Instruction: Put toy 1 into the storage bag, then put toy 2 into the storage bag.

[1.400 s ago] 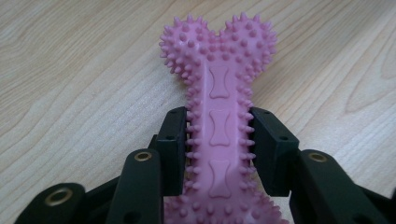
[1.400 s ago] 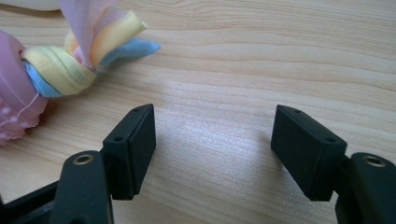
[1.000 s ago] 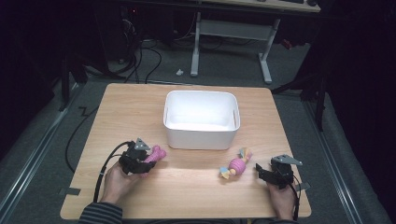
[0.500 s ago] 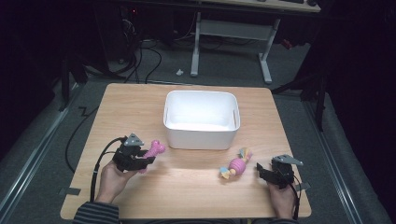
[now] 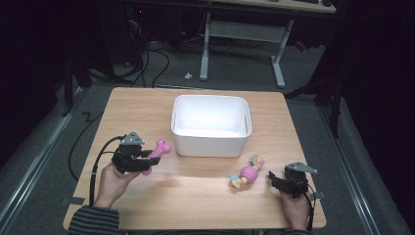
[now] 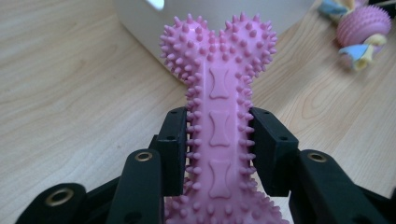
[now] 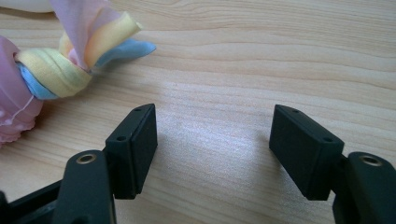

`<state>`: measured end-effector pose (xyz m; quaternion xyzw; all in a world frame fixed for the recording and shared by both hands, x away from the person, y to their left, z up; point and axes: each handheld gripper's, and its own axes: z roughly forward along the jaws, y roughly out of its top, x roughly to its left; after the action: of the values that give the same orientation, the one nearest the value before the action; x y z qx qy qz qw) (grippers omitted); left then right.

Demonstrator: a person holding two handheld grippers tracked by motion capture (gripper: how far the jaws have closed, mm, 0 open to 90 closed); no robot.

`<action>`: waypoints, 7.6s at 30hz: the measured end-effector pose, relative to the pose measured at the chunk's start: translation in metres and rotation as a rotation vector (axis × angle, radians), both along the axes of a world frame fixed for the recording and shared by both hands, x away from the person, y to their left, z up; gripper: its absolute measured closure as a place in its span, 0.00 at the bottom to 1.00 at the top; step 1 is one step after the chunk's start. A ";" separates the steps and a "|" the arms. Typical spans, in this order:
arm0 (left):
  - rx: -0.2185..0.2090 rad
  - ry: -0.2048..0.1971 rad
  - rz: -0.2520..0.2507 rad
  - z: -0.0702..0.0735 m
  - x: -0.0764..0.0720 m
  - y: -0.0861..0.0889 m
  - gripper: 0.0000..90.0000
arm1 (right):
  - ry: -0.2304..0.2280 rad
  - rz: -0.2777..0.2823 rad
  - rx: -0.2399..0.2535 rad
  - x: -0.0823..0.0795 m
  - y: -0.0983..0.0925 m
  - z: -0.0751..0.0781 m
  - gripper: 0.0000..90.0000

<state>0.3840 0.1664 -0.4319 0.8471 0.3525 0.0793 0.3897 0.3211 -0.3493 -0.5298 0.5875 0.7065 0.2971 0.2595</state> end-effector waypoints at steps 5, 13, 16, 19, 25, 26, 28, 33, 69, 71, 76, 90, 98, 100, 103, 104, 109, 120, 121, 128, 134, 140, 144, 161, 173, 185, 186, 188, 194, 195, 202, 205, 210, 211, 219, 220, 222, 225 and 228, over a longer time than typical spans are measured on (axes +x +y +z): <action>-0.020 0.001 -0.009 0.016 0.006 0.000 0.66 | 0.001 0.001 0.001 0.000 0.000 0.000 0.36; -0.014 -0.013 -0.041 0.037 0.014 -0.014 0.66 | 0.001 0.003 0.003 0.000 0.000 0.000 0.35; -0.017 -0.029 -0.059 0.048 0.015 -0.021 0.66 | 0.000 0.007 0.001 0.000 0.000 0.000 0.35; 0.001 -0.033 -0.060 0.055 0.018 -0.026 0.66 | 0.003 0.005 0.002 0.000 0.000 0.000 0.35; 0.004 -0.047 -0.084 0.068 0.024 -0.036 0.66 | 0.000 0.006 0.001 0.000 0.000 0.000 0.35; 0.000 -0.042 -0.089 0.070 0.028 -0.040 0.66 | 0.003 0.005 0.002 0.000 0.000 0.000 0.35; 0.003 -0.041 -0.093 0.071 0.031 -0.042 0.66 | 0.003 0.005 0.002 0.000 0.000 0.000 0.35; 0.016 -0.043 -0.109 0.078 0.037 -0.050 0.66 | 0.000 0.008 0.003 0.000 0.000 0.000 0.35; 0.094 -0.085 -0.190 0.086 0.093 -0.144 0.66 | 0.003 0.023 0.005 0.000 0.000 0.000 0.34; 0.073 -0.086 -0.185 0.082 0.095 -0.146 0.66 | 0.002 0.025 0.003 0.000 0.000 0.000 0.33; 0.093 -0.085 -0.176 0.075 0.100 -0.152 0.66 | 0.004 0.025 0.003 0.000 0.000 0.000 0.33; 0.152 -0.063 -0.186 0.056 0.107 -0.165 0.65 | 0.004 0.026 0.004 0.000 0.000 0.000 0.33; 0.176 -0.051 -0.194 0.054 0.108 -0.167 0.65 | 0.003 0.028 0.004 0.000 0.000 0.000 0.33; 0.189 -0.048 -0.181 0.054 0.107 -0.167 0.65 | 0.003 0.028 0.004 0.000 0.000 0.000 0.33; 0.204 -0.052 -0.183 0.054 0.105 -0.170 0.65 | 0.003 0.028 0.004 0.000 0.000 0.000 0.33; 0.211 -0.049 -0.186 0.053 0.106 -0.171 0.65 | 0.003 0.029 0.003 0.000 0.000 0.000 0.33; 0.232 -0.034 -0.195 0.046 0.107 -0.176 0.64 | 0.003 0.029 0.004 0.000 0.000 0.000 0.33; 0.214 0.013 -0.202 0.042 0.109 -0.178 0.63 | 0.003 0.033 0.009 0.000 0.000 0.000 0.34; 0.214 0.013 -0.202 0.042 0.109 -0.178 0.62 | 0.003 0.033 0.009 0.000 0.000 0.000 0.34; 0.167 -0.018 -0.189 0.059 0.101 -0.169 0.56 | 0.002 0.035 0.008 0.000 0.000 0.000 0.34; 0.137 -0.047 -0.155 0.070 0.096 -0.155 0.53 | 0.002 0.034 0.009 0.000 0.000 0.000 0.35; 0.108 -0.075 -0.119 0.079 0.085 -0.133 0.52 | 0.002 0.034 0.008 0.000 0.000 0.000 0.35; 0.098 -0.092 -0.090 0.085 0.078 -0.119 0.52 | 0.002 0.033 0.009 0.000 0.000 0.000 0.34; 0.034 -0.140 0.005 0.089 0.051 -0.059 0.51 | 0.003 0.036 0.000 0.000 0.001 0.000 0.34; -0.018 -0.150 0.069 0.083 0.033 -0.023 0.49 | 0.002 0.028 0.000 0.000 0.001 0.000 0.35; -0.040 -0.138 0.129 0.063 0.025 0.005 0.47 | 0.003 0.023 0.001 0.000 0.001 0.000 0.35; -0.046 -0.133 0.135 0.061 0.025 0.007 0.47 | 0.003 0.022 0.001 0.000 0.001 0.000 0.35; -0.053 -0.130 0.147 0.058 0.024 0.011 0.46 | 0.003 0.022 0.001 0.000 0.001 0.000 0.35; -0.075 -0.125 0.175 0.047 0.018 0.021 0.45 | 0.003 0.023 0.001 0.000 0.001 0.000 0.35; -0.077 -0.122 0.179 0.044 0.018 0.023 0.45 | 0.003 0.022 0.001 0.000 0.001 0.000 0.35; -0.096 -0.109 0.195 0.030 0.009 0.033 0.43 | 0.002 0.026 0.000 0.000 0.001 0.000 0.35; -0.088 -0.102 0.202 0.022 0.006 0.034 0.42 | 0.002 0.026 0.000 0.000 0.001 0.000 0.35; -0.084 -0.087 0.210 0.007 0.003 0.032 0.42 | 0.002 0.026 0.000 0.000 0.001 0.000 0.35; -0.083 -0.086 0.210 0.005 0.003 0.031 0.42 | 0.002 0.026 0.000 0.000 0.001 0.000 0.35; -0.115 -0.052 0.251 -0.025 -0.003 0.031 0.42 | 0.002 0.025 0.001 0.000 0.001 0.000 0.35; -0.116 -0.050 0.254 -0.028 -0.003 0.032 0.42 | 0.002 0.025 0.001 0.000 0.001 0.000 0.35; -0.112 -0.049 0.264 -0.034 -0.004 0.032 0.41 | 0.002 0.025 0.001 0.000 0.001 0.000 0.35; -0.109 -0.042 0.274 -0.042 -0.004 0.031 0.40 | 0.002 0.025 0.000 0.000 0.001 0.000 0.35; -0.084 -0.041 0.276 -0.049 -0.003 0.029 0.40 | 0.002 0.025 0.001 0.000 0.001 0.000 0.35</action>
<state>0.3807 0.1951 -0.4805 0.7718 0.4605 0.1347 0.4172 0.3212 -0.3482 -0.5299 0.5789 0.7141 0.3000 0.2549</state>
